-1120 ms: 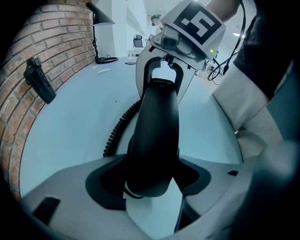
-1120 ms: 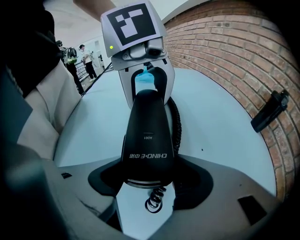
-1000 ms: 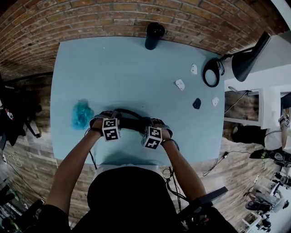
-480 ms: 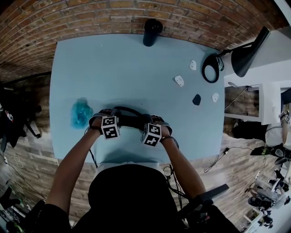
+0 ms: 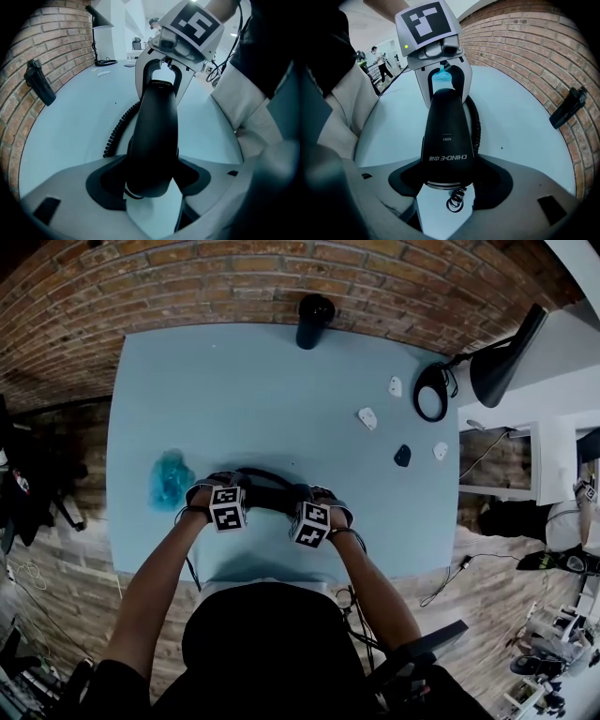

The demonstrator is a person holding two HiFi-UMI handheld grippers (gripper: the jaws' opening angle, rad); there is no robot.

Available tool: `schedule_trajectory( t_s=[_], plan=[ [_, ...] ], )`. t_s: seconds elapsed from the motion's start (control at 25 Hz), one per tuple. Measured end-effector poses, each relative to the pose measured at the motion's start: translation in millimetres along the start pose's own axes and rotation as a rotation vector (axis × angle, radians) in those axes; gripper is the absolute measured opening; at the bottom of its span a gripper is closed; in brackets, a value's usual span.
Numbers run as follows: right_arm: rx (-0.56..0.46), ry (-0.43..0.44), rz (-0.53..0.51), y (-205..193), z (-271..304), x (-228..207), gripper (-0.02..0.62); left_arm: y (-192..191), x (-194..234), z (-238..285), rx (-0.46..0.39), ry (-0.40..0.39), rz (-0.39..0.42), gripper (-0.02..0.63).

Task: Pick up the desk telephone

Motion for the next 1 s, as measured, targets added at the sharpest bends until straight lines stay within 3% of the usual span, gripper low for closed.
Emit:
schedule_trajectory(
  t_s=[0.36, 0.84, 1.0],
  plan=[
    [-0.023, -0.004, -0.005, -2, -1, 2, 0.290, 2, -2, 0, 0.039, 0.020, -0.014, 0.296],
    [-0.015, -0.091, -0.043, -3, -1, 7, 0.290, 3, -12, -6, 0.047, 0.160, -0.019, 0.296],
    [-0.005, -0.104, -0.063, -2, -2, 8, 0.290, 4, -19, -14, 0.054, 0.144, -0.014, 0.296]
  ],
)
Point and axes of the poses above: the fingertips, and each gripper's own axes: z forward along the fingers, x to its left, y out of its top, the point moved 6 cm from there along -z, backward along the fingers, and after that the axes turned 4 degrees about z, right-handed, at the moved point
